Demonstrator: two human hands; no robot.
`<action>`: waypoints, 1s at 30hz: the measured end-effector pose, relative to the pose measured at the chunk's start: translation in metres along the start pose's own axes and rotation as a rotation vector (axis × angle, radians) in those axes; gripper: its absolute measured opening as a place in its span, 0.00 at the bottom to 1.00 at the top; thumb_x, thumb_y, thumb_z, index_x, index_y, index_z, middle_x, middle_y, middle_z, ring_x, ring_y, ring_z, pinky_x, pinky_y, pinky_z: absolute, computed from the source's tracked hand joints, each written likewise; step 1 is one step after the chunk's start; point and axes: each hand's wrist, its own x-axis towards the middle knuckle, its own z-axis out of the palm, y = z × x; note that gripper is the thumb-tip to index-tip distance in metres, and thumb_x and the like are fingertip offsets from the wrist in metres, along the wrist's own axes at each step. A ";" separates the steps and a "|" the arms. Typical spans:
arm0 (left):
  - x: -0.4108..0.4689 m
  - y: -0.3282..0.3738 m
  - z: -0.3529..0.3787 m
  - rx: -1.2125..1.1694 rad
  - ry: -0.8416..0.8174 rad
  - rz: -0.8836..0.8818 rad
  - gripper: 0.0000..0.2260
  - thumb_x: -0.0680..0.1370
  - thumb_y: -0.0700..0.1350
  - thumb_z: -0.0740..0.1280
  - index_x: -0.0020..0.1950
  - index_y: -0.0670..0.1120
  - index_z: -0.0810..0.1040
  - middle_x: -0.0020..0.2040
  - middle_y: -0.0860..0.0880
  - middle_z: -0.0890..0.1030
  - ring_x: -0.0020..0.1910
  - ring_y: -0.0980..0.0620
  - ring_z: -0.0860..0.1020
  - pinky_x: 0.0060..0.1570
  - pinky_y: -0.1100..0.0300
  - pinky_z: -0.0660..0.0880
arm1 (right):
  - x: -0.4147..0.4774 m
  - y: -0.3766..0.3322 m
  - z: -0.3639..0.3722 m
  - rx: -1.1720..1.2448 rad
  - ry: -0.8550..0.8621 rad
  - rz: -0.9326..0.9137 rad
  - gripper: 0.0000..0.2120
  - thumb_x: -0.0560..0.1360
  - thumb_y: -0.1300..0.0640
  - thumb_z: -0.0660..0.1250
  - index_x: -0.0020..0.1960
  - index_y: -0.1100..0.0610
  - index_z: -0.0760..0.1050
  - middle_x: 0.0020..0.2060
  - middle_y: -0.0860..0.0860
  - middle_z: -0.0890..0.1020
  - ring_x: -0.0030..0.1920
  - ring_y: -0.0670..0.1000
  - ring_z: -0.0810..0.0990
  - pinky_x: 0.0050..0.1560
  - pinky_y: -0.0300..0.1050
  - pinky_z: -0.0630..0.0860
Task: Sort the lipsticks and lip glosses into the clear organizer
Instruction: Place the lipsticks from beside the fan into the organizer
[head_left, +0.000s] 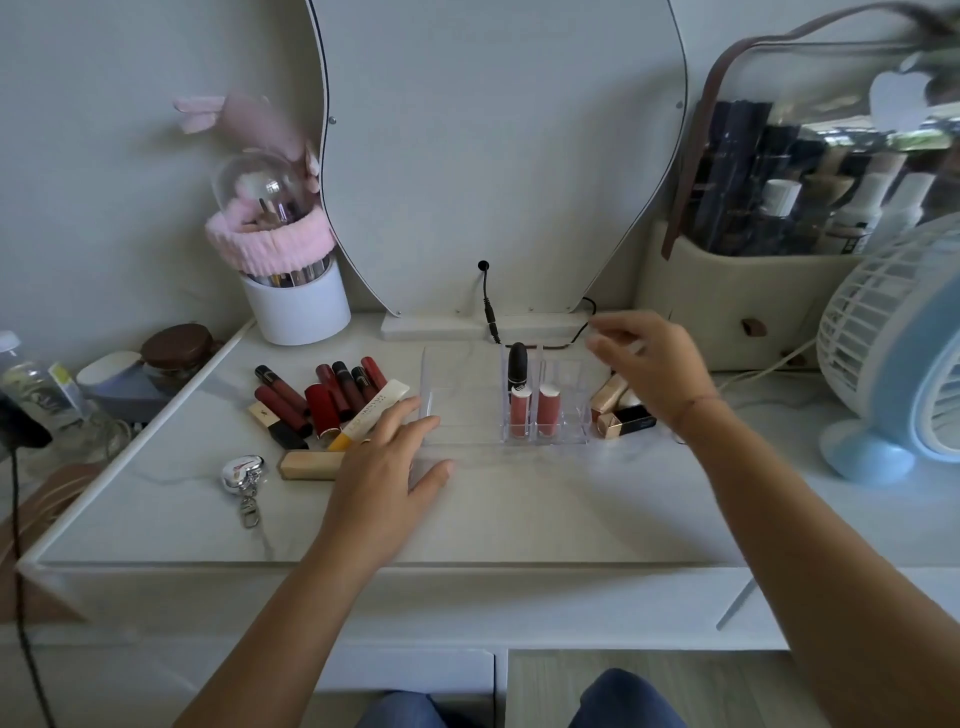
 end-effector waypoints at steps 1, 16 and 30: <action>0.000 -0.001 0.000 0.000 0.002 0.002 0.20 0.75 0.52 0.67 0.66 0.49 0.73 0.71 0.53 0.66 0.61 0.48 0.73 0.60 0.49 0.71 | -0.003 0.013 -0.010 -0.023 0.021 0.040 0.16 0.72 0.49 0.67 0.59 0.51 0.77 0.48 0.45 0.80 0.49 0.45 0.77 0.52 0.40 0.73; 0.001 -0.003 0.003 0.021 0.014 -0.003 0.20 0.74 0.51 0.68 0.65 0.49 0.74 0.71 0.52 0.67 0.64 0.48 0.71 0.62 0.53 0.69 | -0.014 0.071 -0.040 -0.275 -0.093 0.196 0.16 0.69 0.47 0.69 0.56 0.49 0.78 0.53 0.51 0.80 0.57 0.55 0.74 0.60 0.53 0.70; 0.000 -0.003 0.002 0.044 0.011 -0.005 0.20 0.74 0.52 0.68 0.65 0.49 0.73 0.71 0.52 0.67 0.63 0.47 0.71 0.62 0.51 0.69 | -0.013 0.066 -0.037 -0.338 -0.117 0.216 0.15 0.66 0.44 0.72 0.49 0.50 0.79 0.49 0.50 0.77 0.55 0.55 0.73 0.59 0.55 0.69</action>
